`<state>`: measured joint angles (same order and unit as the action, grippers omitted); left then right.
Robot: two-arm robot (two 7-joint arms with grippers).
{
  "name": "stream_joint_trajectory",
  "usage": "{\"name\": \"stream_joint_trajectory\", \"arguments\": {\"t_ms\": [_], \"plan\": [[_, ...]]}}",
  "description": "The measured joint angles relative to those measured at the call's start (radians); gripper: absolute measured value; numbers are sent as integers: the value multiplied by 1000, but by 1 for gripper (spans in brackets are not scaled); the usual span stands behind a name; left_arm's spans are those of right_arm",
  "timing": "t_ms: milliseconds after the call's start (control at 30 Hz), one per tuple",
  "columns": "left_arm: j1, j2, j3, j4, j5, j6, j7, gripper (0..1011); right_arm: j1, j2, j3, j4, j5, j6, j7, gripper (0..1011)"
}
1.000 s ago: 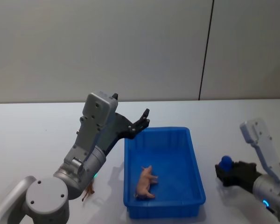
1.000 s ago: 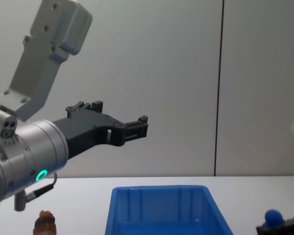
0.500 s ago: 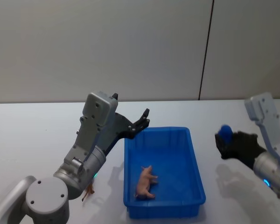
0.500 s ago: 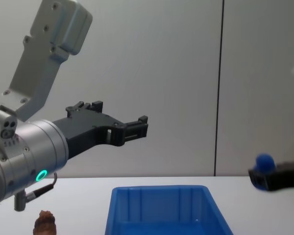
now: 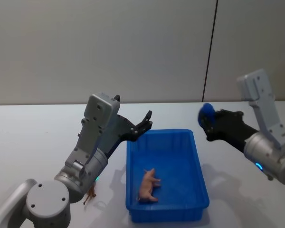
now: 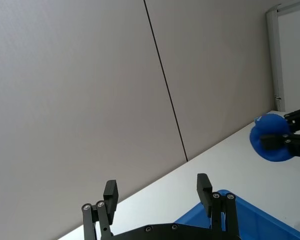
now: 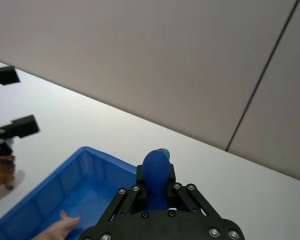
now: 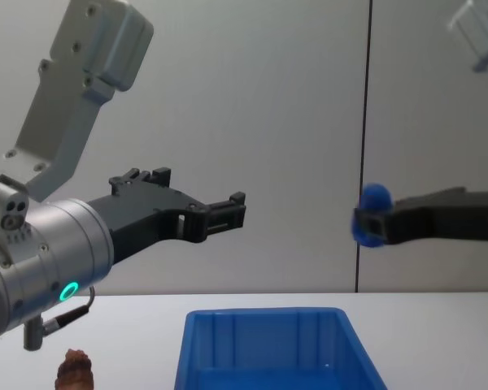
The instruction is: Pick up the two dolls from the table and place them into the box.
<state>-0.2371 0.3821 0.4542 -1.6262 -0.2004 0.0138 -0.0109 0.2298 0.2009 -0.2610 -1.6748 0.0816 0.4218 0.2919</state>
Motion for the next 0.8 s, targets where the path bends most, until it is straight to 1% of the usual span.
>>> {"name": "stream_joint_trajectory", "arguments": {"t_ms": [133, 200, 300, 333, 467, 533, 567, 733, 800], "plan": [[0, 0, 0, 0, 0, 0, 0, 1001, 20, -12, -9, 6, 4, 19, 37, 177], [0, 0, 0, 0, 0, 0, 0, 1001, 25, -16, -12, 9, 7, 28, 47, 166], [0, 0, 0, 0, 0, 0, 0, 1001, 34, -23, -18, 16, 11, 59, 69, 152], [0, 0, 0, 0, 0, 0, 0, 1001, 34, -23, -18, 16, 11, 59, 69, 145], [0, 0, 0, 0, 0, 0, 0, 1001, 41, -28, -23, 24, 15, 96, 84, 124], [0, 0, 0, 0, 0, 0, 0, 1001, 45, -32, -28, 32, 16, 126, 93, 109], [0, 0, 0, 0, 0, 0, 0, 1001, 45, -32, -28, 32, 16, 126, 93, 103], [0, 0, 0, 0, 0, 0, 0, 1001, 53, -40, -38, 61, 18, 185, 111, 84], [0, 0, 0, 0, 0, 0, 0, 1001, 56, -43, -41, 71, 18, 200, 116, 84]]}}
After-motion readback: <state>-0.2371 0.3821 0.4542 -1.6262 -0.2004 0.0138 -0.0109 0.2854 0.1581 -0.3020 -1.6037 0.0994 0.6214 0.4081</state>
